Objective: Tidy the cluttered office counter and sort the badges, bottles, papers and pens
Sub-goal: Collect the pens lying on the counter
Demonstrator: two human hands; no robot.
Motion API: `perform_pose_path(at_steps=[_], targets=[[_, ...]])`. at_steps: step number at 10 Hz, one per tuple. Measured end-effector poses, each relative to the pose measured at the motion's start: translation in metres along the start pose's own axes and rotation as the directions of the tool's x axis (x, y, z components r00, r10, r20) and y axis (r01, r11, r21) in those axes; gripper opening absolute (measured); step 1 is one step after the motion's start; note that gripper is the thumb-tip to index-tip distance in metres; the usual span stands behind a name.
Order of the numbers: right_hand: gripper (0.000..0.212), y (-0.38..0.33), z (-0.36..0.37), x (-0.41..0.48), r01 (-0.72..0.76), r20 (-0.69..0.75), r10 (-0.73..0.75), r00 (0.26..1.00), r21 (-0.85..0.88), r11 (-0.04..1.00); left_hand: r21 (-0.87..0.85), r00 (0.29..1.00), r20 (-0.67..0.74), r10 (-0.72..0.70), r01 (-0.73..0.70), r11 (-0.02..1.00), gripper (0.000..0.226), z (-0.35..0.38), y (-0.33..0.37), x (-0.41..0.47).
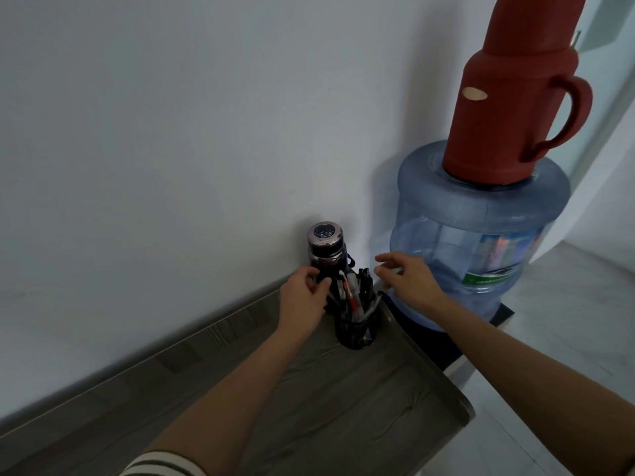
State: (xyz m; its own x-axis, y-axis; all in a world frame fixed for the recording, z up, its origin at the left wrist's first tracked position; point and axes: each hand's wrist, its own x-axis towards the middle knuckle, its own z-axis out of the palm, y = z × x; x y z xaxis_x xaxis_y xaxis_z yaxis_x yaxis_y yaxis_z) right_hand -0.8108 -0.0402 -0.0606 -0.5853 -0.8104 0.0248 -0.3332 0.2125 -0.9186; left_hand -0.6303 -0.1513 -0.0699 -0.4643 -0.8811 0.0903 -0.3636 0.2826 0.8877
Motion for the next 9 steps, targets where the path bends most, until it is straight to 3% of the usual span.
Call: perform_pose_path(at_steps=[2, 5, 7, 9], targets=[[0.014, 0.001, 0.016, -0.005, -0.067, 0.210, 0.057, 0.976, 0.038, 0.997, -0.067, 0.998, 0.065, -0.028, 0.032, 0.997, 0.011, 0.010, 0.002, 0.001], [0.011, 0.025, 0.004, -0.014, 0.023, 0.129, -0.004, 0.992, -0.144, 0.989, 0.010, 0.997, 0.062, -0.039, 0.038, 0.999, 0.013, 0.010, -0.007, 0.009], [0.017, 0.009, 0.014, -0.033, 0.204, 0.054, -0.196, 0.979, -0.216, 0.955, 0.079, 0.999, -0.021, -0.042, 0.043, 0.996, 0.014, -0.014, -0.017, -0.009], [0.017, -0.019, 0.057, -0.067, 0.370, 0.123, -0.353, 0.927, -0.162, 0.915, 0.188, 0.991, -0.114, -0.076, 0.097, 0.977, 0.015, -0.064, -0.039, -0.057]])
